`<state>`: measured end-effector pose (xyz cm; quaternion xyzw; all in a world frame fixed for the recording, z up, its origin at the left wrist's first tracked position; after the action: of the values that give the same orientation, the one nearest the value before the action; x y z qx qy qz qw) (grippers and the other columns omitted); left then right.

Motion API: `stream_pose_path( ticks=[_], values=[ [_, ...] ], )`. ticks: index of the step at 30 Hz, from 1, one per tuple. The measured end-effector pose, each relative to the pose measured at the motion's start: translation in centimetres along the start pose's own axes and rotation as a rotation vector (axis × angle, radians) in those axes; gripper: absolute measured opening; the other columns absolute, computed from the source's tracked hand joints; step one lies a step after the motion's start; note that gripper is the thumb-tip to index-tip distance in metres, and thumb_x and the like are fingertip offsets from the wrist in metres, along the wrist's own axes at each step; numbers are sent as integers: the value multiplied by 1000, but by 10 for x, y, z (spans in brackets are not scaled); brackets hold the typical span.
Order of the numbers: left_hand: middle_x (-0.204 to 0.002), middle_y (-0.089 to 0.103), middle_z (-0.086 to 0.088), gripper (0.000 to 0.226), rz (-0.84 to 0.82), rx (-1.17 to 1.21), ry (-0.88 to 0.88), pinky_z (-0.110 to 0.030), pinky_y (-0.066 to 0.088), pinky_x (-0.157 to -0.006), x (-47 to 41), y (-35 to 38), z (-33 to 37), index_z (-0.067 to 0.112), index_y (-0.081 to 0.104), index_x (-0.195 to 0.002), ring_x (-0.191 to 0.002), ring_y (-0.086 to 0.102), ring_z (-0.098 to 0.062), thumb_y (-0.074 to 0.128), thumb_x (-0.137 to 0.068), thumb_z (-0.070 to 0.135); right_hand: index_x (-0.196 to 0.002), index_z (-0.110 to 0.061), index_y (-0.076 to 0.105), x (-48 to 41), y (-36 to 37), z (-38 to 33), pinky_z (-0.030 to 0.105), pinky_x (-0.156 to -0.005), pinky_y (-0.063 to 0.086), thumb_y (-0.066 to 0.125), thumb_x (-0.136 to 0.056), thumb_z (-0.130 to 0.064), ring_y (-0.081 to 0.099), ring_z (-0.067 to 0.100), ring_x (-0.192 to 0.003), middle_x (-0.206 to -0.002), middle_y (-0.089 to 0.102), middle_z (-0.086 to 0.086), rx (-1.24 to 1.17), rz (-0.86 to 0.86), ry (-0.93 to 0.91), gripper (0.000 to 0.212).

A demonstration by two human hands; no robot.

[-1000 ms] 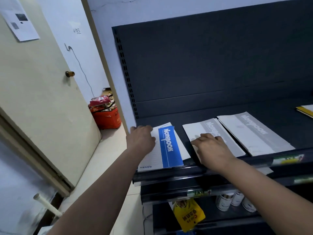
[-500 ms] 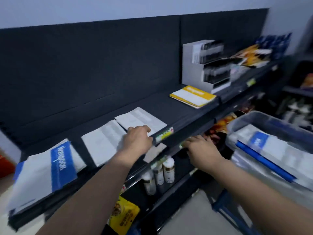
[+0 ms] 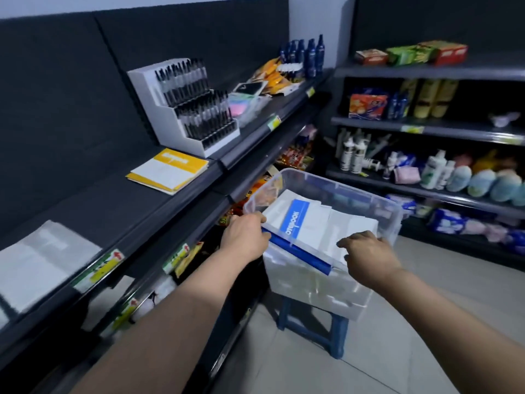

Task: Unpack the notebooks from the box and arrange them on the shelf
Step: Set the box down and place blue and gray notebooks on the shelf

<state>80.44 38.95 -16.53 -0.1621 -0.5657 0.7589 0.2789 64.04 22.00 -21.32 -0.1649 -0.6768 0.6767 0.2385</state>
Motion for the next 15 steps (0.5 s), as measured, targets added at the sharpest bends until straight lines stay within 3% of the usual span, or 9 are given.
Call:
stream_pose_path(
  ticks=[11, 15],
  values=[
    [-132, 60, -4, 43, -97, -26, 16, -33, 47, -91, -106, 50, 47, 26, 50, -137, -123, 52, -27, 56, -94, 27, -136, -30, 47, -54, 26, 61, 35, -98, 39, 45, -94, -20, 40, 21, -130, -137, 52, -4, -60, -83, 131, 43],
    [-128, 60, -6, 41, -239, -54, -6, -37, 53, -89, -158, 74, 44, 18, 52, -131, -112, 59, -29, 57, -93, 31, -137, -29, 46, -92, 35, 62, 37, -98, 40, 43, -95, -20, 41, 22, -128, -136, 52, -3, -78, -133, 158, 43]
  ],
)
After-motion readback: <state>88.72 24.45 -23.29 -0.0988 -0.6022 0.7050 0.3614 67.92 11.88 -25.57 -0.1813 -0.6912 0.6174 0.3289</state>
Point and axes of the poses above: each hand's wrist, its own x-axis away from the middle knuckle, its own y-axis out of the palm, z = x × y, the point moved 1 cm from there along -x, towards the middle knuckle
